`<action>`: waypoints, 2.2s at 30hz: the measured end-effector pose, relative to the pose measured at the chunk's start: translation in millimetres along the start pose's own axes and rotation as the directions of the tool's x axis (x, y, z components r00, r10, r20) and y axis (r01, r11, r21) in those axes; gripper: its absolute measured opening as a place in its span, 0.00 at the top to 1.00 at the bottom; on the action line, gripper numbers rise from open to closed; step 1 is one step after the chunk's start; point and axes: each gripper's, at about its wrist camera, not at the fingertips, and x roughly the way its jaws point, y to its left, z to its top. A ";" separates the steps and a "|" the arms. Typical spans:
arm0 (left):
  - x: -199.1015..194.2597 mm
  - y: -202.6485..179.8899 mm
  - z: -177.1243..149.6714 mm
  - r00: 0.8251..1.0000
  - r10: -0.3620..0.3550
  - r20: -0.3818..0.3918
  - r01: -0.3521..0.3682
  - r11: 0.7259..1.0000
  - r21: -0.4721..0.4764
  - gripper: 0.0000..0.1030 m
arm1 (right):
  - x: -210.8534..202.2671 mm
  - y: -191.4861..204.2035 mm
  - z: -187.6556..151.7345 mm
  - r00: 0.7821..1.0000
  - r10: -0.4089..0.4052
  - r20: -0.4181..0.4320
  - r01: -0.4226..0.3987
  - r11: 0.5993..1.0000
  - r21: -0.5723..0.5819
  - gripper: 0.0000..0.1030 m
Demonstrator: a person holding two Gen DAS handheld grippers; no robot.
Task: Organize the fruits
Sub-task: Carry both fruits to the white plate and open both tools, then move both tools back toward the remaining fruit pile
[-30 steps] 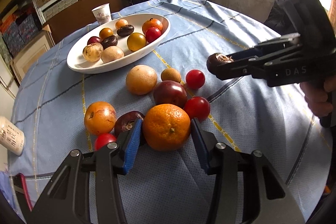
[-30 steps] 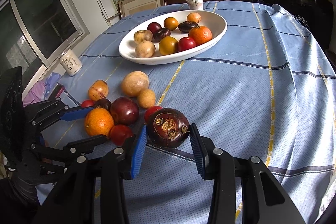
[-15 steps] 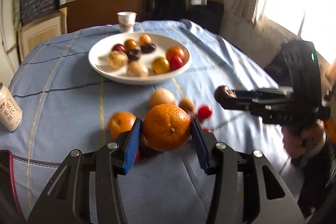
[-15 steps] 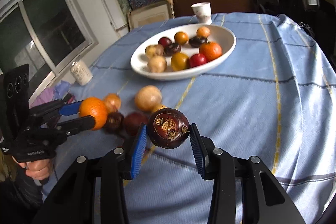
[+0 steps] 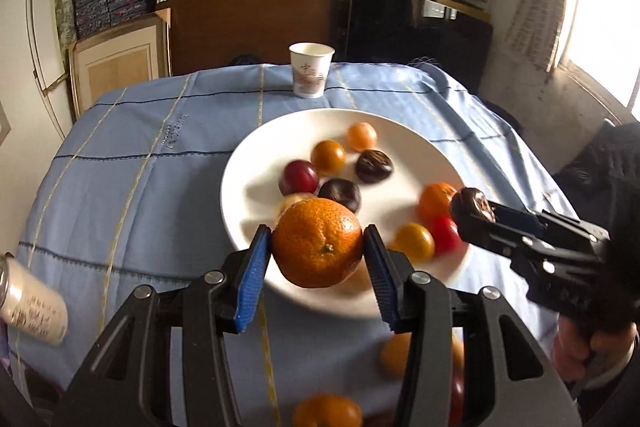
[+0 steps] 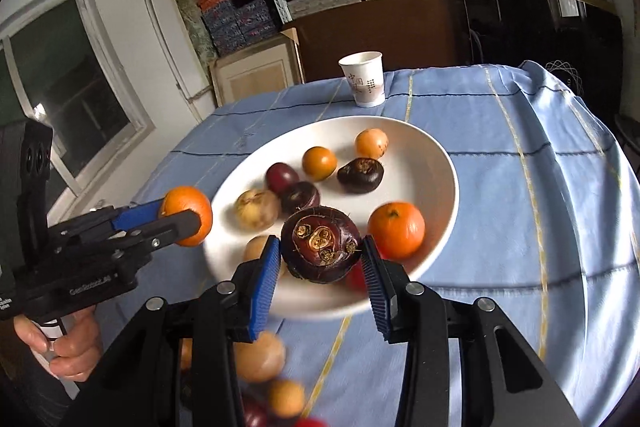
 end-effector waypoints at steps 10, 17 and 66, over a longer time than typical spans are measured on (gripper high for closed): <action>-1.3 0.1 17.6 0.994 0.091 0.065 -0.090 0.996 -0.023 0.25 | 0.0 5.9 19.4 0.999 -0.006 0.049 0.007 1.000 -0.030 0.44; -58.5 2.5 -29.7 0.972 0.206 0.112 -0.194 0.975 -0.108 0.10 | -45.0 12.2 -6.8 0.993 0.017 0.120 -0.016 1.000 -0.009 0.40; -71.2 47.0 -108.3 0.960 0.280 -0.014 -0.277 0.943 -0.186 0.05 | -28.6 34.7 -113.0 0.975 -0.117 -0.191 0.074 0.974 -0.216 0.74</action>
